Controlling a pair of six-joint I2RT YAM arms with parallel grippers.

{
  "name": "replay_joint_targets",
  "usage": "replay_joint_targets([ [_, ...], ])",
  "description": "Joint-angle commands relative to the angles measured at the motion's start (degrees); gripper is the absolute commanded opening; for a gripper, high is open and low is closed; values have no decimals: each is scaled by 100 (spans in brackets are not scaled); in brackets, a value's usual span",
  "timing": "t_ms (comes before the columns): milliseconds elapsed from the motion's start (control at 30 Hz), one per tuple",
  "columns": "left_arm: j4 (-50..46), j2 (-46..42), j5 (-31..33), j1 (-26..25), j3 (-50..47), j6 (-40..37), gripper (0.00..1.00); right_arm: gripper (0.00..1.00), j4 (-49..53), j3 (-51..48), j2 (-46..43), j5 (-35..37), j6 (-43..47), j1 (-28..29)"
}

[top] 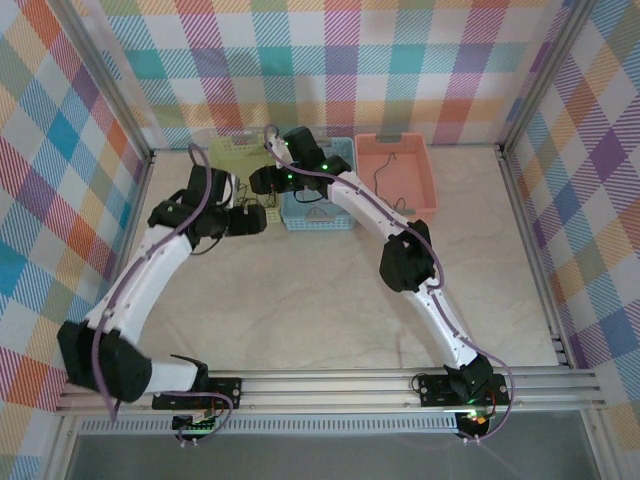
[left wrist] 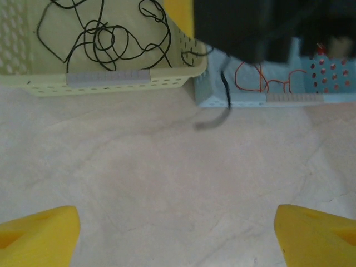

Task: Untangle the cables

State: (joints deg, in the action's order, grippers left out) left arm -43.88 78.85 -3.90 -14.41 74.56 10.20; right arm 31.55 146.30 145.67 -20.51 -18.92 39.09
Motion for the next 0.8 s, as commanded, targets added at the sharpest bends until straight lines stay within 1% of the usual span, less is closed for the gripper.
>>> replay_joint_targets([
  [0, 85, 417, -878, 176, 411, -393, 88, 62, -81, -65, -117, -272, -78, -50],
  [33, 149, 544, -995, 176, 483, -427, 88, 63, -78, -80, -122, -310, -53, -51],
  [133, 239, 877, -817, 184, 671, -571, 85, 63, -44, -104, -149, -360, 6, -60],
  [200, 195, 1133, -889, 185, 835, -673, 79, 63, -48, -145, -170, -382, 11, -73],
  [233, 134, 1268, -982, 185, 932, -731, 73, 63, -64, -168, -189, -396, 12, -78],
  [267, 96, 1363, -1024, 185, 993, -750, 71, 63, -83, -196, -201, -414, 11, -82],
  [300, 92, 1418, -1012, 184, 1022, -756, 69, 63, -103, -215, -205, -427, 13, -77],
  [367, 95, 1475, -933, 202, 1029, -757, 61, 62, -88, -232, -205, -439, 41, -77],
  [400, 129, 1475, -937, 209, 1017, -764, 56, 62, -75, -233, -205, -432, 60, -80],
  [433, 155, 1475, -960, 228, 999, -764, 47, 62, -70, -262, -205, -417, 74, -81],
  [467, 170, 1482, -972, 233, 990, -769, 37, 62, -70, -276, -213, -406, 72, -86],
  [533, 114, 1513, -953, 246, 1046, -772, 13, 62, -70, -316, -223, -397, 80, -94],
  [600, 47, 1513, -808, 263, 1095, -765, 0, 62, -67, -374, -272, -357, 83, -118],
  [700, 28, 1436, -482, 327, 1114, -753, 0, 62, -76, -584, -450, -377, 99, -210],
  [767, 48, 1506, -451, 473, 1206, -688, 0, 62, -177, -853, -644, -528, 131, -284],
])
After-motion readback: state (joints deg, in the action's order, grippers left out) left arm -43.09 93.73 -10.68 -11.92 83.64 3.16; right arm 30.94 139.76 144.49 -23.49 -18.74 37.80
